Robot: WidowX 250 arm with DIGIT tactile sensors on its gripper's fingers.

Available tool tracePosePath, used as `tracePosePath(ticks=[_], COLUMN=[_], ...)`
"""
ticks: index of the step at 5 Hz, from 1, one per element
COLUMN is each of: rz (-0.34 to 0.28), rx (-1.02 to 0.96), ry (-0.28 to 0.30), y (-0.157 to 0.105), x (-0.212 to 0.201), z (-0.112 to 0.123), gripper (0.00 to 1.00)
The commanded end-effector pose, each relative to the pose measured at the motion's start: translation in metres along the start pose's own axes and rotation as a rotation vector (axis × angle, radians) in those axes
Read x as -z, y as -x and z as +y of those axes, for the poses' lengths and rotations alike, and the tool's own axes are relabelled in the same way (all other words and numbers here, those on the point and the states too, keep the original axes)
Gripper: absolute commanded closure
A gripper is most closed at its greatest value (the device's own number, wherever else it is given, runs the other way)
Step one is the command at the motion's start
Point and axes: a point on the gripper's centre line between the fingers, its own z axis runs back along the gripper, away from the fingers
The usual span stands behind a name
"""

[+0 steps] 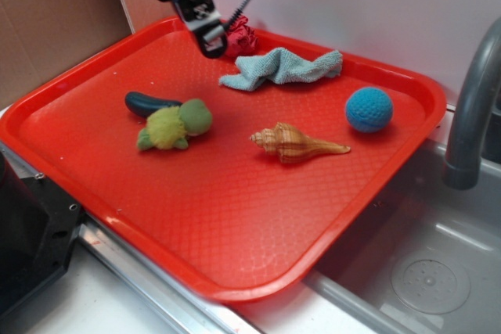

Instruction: Grab the blue cloth.

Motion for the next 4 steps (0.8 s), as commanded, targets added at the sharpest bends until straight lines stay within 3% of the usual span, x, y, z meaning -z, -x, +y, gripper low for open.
tracePosePath(ticks=[1,2,3,4], rz=[-0.017,-0.026,0.016,0.04], rx=[0.149,0.165,0.165,0.124], ry=[-0.026,0.019,0.018,-0.006], y=[-0.058,-0.057,-0.038,-0.043], x=[0.034,0.052,0.063,0.067], z=[-0.006,-0.019,-0.047,-0.034], gripper=[0.0,0.0,0.0,1.0])
